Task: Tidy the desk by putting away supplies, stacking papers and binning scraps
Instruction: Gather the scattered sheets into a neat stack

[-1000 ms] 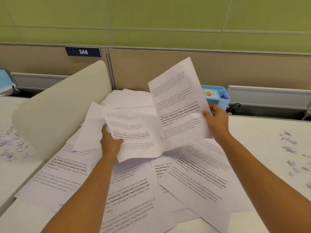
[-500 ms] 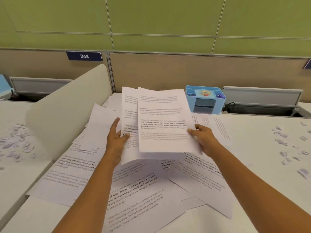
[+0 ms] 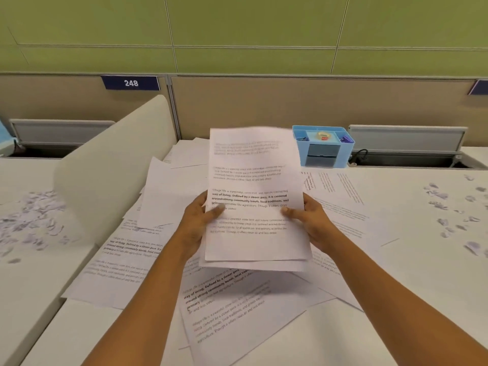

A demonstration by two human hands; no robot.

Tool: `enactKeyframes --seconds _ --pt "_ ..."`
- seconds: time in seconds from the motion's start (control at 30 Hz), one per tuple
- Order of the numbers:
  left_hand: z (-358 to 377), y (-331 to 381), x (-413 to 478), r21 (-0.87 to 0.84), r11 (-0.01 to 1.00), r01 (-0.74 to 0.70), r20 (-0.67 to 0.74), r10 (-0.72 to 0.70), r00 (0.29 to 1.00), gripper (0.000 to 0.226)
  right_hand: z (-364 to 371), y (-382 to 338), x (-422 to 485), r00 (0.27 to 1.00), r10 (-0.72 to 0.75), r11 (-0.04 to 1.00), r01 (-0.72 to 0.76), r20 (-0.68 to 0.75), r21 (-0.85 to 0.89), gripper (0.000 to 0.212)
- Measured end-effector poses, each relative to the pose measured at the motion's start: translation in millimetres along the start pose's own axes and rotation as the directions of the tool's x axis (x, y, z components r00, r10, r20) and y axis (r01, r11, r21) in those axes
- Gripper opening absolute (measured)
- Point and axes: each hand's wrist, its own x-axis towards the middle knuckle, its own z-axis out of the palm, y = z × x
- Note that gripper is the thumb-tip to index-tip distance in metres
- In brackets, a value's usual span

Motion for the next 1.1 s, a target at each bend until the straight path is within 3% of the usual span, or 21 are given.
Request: enactKeyframes --seconds 0.07,0.2,0.37,0.47,0.67,0.9,1.1 --pt "-5 4 0 0.056 0.996 -0.076 0.024 0.075 0.997 0.039 5 -4 -2 0.998 -0.051 0.999 0.05 -0.027 -0.009 0.034" --pt "-8 9 1 0.038 0.988 -0.148 0.006 0.148 0.989 0.029 16 -10 -6 0.988 -0.144 0.989 0.145 -0.053 0.008 0.027" --pt "-10 -9 -4 0.115 0.992 -0.049 0.025 0.046 0.999 0.034 22 11 -13 0.995 -0.073 0.997 0.071 -0.061 -0.04 0.029" --pt "-10 -20 -5 0.168 0.986 -0.009 0.005 0.008 1.0 0.023 25 28 -18 0.995 -0.04 0.994 0.029 -0.096 -0.107 0.035" --pt "-11 -15 -2 0.13 0.99 -0.045 -0.083 0.057 0.995 0.011 26 25 -20 0.992 -0.058 0.995 0.048 -0.11 -0.089 0.033" --pt "-10 -22 -8 0.084 0.996 -0.033 -0.039 0.037 0.999 0.021 28 34 -23 0.99 -0.052 0.995 0.04 -0.132 -0.092 0.044" --pt "-8 -26 -10 0.089 0.995 -0.037 -0.095 0.046 0.994 0.02 24 33 -28 0.994 -0.041 0.994 0.031 -0.101 -0.104 0.026"
